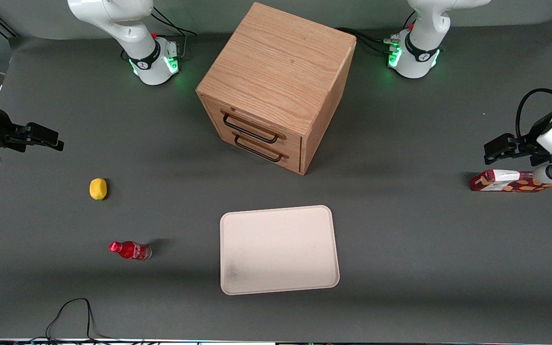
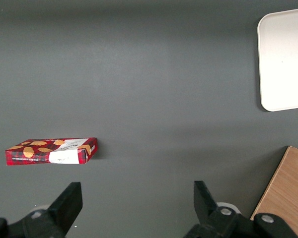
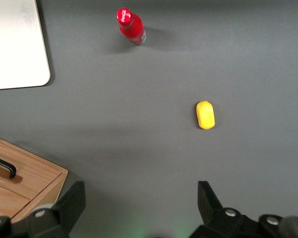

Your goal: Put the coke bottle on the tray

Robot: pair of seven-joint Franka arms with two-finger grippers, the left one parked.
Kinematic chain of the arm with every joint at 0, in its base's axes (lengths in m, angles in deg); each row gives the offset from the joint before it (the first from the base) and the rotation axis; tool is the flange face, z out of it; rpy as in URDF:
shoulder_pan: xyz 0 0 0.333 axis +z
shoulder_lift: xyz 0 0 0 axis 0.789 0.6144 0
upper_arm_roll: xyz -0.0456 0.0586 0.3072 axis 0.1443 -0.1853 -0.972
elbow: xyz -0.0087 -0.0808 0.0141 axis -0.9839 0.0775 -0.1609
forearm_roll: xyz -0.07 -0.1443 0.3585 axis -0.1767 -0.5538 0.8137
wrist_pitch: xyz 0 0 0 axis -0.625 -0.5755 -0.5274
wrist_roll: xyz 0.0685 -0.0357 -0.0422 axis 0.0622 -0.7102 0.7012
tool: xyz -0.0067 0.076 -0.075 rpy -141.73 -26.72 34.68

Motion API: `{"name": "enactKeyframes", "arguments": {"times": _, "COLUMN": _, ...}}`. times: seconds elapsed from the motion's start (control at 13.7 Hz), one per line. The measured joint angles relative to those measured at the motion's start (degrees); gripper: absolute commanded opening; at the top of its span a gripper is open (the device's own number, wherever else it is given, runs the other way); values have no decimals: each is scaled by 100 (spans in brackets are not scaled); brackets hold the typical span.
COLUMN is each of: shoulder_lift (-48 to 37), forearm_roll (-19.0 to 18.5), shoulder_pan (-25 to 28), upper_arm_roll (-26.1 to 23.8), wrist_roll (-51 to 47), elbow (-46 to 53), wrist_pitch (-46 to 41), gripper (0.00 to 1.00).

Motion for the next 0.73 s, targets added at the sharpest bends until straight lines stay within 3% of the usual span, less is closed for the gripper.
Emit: {"name": "enactKeyframes", "arguments": {"times": 0.73, "shoulder_lift": 17, "forearm_roll": 5, "shoulder_pan": 69, "upper_arm_roll": 110, "wrist_roll": -5, "elbow": 74, "wrist_pitch": -88, "gripper": 100}}
